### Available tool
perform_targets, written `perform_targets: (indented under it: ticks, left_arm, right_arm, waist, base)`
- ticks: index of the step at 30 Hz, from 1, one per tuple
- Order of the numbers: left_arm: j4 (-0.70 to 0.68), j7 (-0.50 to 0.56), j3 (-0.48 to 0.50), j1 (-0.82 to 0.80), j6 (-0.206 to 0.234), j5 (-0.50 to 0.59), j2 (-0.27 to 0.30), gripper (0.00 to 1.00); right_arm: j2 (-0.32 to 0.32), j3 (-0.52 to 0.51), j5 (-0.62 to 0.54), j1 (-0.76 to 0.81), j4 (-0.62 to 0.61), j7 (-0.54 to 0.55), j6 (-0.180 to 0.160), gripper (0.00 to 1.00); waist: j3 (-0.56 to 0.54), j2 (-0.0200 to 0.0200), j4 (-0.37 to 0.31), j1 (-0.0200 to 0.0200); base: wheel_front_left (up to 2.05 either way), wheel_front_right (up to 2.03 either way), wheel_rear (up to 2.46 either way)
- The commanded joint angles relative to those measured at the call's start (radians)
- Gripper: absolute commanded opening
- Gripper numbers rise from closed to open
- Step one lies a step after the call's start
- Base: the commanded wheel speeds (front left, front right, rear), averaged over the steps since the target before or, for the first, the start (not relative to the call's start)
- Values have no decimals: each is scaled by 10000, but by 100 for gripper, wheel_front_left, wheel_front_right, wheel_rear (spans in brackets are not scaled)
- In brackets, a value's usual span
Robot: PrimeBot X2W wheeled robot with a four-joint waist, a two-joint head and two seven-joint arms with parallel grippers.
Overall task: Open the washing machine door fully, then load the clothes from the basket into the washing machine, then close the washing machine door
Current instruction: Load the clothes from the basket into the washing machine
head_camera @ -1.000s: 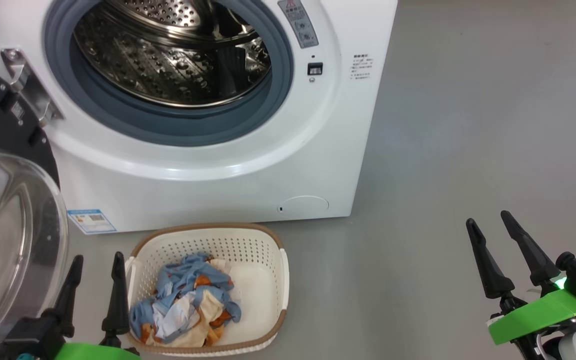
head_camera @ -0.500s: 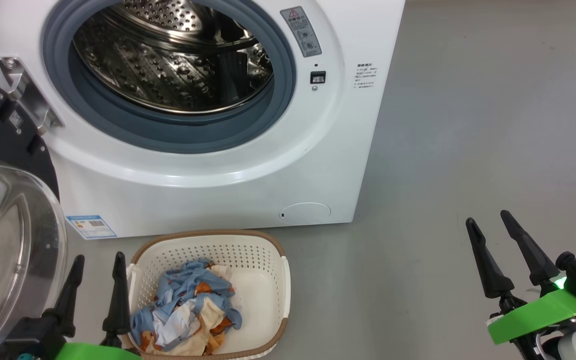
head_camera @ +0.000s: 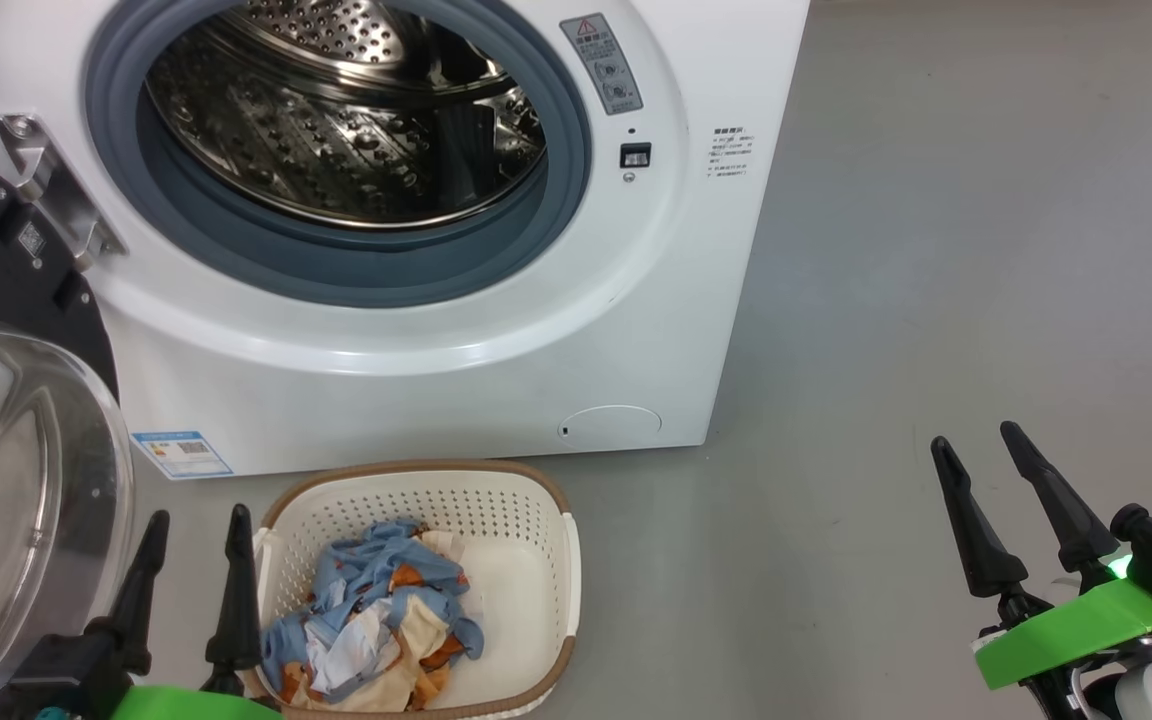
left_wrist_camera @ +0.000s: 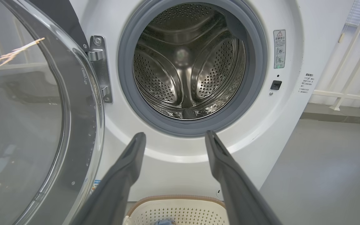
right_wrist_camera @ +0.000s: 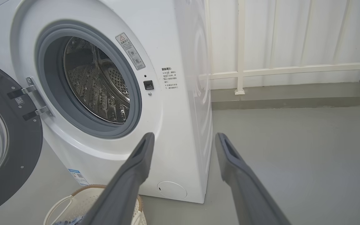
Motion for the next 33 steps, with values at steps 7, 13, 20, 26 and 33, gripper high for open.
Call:
perform_targets:
  ticks: [7,13,20,26,33]
  left_arm:
    - [-181,-80,329,-411,-29,25,145,100]
    - [-155,-80,312,-423,-30,15,143,100]
    - [-176,-80,276,-492,-30,21,168,100]
    - [24,-80,186,-675,-10,141,237,100]
    - [388,-80,37,-1039,20,260,225,100]
  right_arm:
    - [-142,151,-42,-220,-204,-120,16,100]
    - [-139,162,-31,-225,-205,-120,16,100]
    - [-112,158,-25,-266,-253,-120,16,100]
    - [-47,108,-50,-344,-329,-120,16,100]
    - [18,57,-80,-468,-406,-120,16,100]
  waist:
    - [36,0,-18,0]
    - [82,0,-43,0]
    - [286,0,-124,0]
    - [604,0,-180,0]
    - [1162,0,-230,0]
  base:
    - [0,0,0]
    - [0,0,0]
    - [0,0,0]
    - [0,0,0]
    - [0,0,0]
